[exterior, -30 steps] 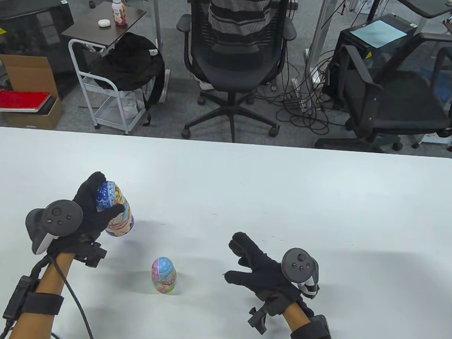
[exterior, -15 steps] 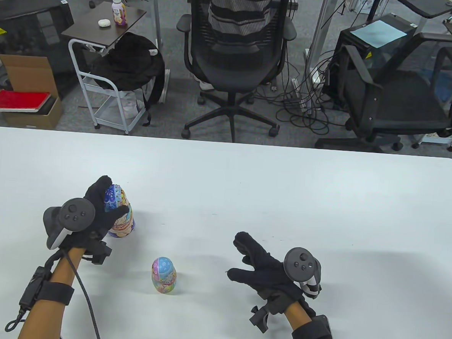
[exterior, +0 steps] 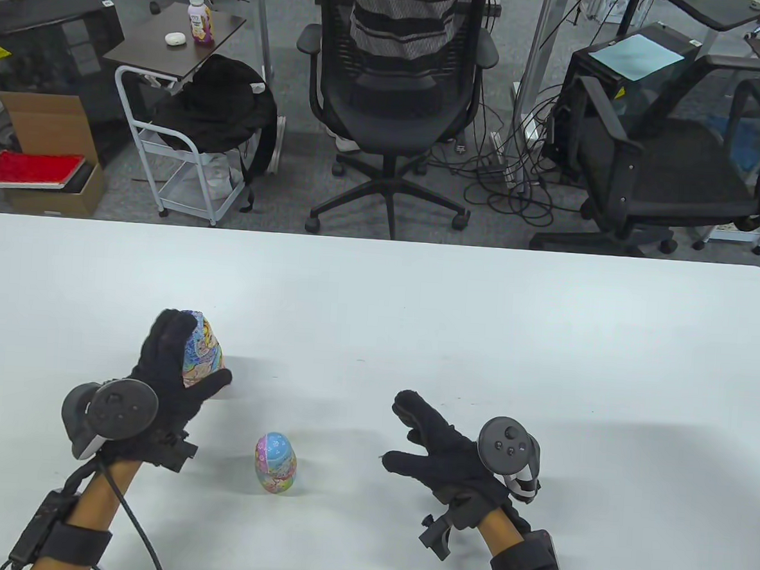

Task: Separate nested Russian dolls into individual dolls

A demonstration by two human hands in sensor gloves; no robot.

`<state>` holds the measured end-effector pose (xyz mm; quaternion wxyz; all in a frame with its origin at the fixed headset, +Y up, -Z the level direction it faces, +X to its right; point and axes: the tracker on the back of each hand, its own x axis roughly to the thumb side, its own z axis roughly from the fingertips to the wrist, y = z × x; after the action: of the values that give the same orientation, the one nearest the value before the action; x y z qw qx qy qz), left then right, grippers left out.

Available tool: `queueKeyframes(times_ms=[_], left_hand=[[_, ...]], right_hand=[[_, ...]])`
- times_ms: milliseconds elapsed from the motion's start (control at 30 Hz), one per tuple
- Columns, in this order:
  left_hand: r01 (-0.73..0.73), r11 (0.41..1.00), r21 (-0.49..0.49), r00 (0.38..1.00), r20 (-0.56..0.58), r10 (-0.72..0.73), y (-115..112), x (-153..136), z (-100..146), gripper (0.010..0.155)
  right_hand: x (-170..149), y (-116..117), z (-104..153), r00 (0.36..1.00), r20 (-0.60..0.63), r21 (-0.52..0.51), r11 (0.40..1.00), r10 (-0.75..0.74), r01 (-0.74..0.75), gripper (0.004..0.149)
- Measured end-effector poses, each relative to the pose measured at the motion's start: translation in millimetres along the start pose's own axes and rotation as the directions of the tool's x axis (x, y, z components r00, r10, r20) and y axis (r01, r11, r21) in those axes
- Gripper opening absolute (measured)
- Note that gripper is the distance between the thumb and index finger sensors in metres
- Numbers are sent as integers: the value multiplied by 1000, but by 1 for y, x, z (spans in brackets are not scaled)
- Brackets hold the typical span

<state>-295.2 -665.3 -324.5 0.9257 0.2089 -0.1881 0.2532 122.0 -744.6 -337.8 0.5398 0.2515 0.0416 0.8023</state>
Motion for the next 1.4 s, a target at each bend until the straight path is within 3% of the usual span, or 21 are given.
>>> queueKeyframes(times_ms=[100,167,267,367,500,700,767,900,1033,1233,1400], left_hand=[[-41,983,-179,998,36,49,-21,23,7,89],[11,945,-328,997,72,13,-43,36,10,88],[137,902,-409,987,134,-89,-68,49,14,89],[167,872,-461,984,141,-114,-81,55,15,85],[174,886,-431,982,139,-125,-87,61,15,78],[448,822,-352,891,252,-378,-87,73,16,77],[463,817,-343,882,265,-389,-88,76,16,74],[393,842,-370,917,225,-329,-87,78,14,72],[357,871,-338,929,222,-295,-80,90,10,71],[277,925,-259,947,238,-216,-61,120,-4,70],[233,943,-240,948,272,-165,-58,146,-9,70]], right_hand=[[3,0,0,1000,9,-1,1000,9,-9,94],[4,0,1,1000,12,-2,1000,13,-13,94],[4,1,1,1000,15,3,1000,20,-20,94],[5,1,1,999,18,7,999,32,-32,94],[5,3,0,999,21,16,1000,26,-26,94],[5,12,-1,999,22,48,998,44,-45,92],[5,15,-1,999,25,58,997,48,-50,92],[7,19,0,997,36,77,994,72,-74,92],[9,25,0,996,45,97,991,83,-87,92],[13,37,1,993,61,148,983,104,-112,93],[18,47,2,990,79,179,976,113,-125,96]])
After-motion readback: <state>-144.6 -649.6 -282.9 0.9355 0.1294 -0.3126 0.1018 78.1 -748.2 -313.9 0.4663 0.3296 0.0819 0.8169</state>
